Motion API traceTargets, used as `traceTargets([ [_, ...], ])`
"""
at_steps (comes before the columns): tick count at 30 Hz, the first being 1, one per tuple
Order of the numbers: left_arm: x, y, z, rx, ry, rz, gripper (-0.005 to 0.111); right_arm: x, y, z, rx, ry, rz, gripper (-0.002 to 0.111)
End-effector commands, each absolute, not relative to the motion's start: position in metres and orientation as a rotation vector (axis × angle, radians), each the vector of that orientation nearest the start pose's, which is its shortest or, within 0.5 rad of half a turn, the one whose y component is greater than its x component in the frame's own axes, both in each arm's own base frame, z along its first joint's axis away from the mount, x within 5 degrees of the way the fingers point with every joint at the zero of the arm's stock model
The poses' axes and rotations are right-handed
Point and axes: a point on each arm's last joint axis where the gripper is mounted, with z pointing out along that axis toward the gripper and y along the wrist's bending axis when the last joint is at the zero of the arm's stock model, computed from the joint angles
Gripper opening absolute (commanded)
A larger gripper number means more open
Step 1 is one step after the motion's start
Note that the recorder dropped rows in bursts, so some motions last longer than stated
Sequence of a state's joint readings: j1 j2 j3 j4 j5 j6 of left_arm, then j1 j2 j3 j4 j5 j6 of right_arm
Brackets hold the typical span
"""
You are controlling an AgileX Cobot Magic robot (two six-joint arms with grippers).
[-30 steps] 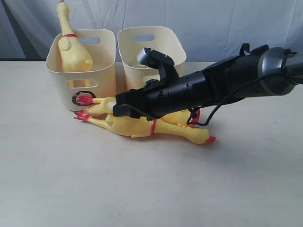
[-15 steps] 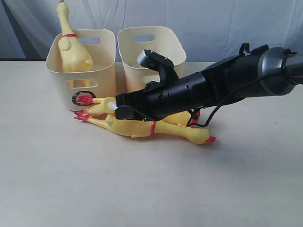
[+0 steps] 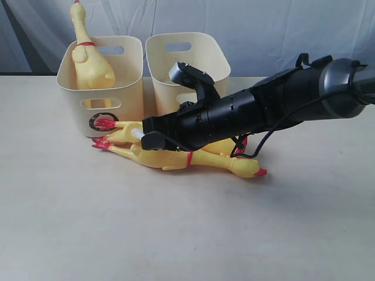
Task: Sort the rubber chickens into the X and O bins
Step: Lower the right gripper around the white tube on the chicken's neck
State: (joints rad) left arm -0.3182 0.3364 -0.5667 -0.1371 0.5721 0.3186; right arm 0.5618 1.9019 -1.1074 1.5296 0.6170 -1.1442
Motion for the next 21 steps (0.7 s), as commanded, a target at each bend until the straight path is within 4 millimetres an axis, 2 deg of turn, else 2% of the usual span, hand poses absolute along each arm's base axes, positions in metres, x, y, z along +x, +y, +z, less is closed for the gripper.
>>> traceTargets([
  [1,0.06,-0.027,0.329,0.513,1.74,-0.161,0.0,0.299,0.253,0.183,-0.58,2.363,1.194,0.015],
  [5,0.06,-0.027,0.329,0.513,1.742,-0.161,0.0,0.299,0.253,0.183,-0.584,2.363,1.202,-0.001],
  [15,0.06,-0.027,0.329,0.513,1.742,-0.161,0.0,0.29,0.256,0.188,-0.65,2.35,1.324,-0.001],
  [21,0.06,-0.027,0.329,0.513,1.742,-0.161,0.0,0.287,0.256,0.198,-0.65,2.33,1.357,-0.001],
])
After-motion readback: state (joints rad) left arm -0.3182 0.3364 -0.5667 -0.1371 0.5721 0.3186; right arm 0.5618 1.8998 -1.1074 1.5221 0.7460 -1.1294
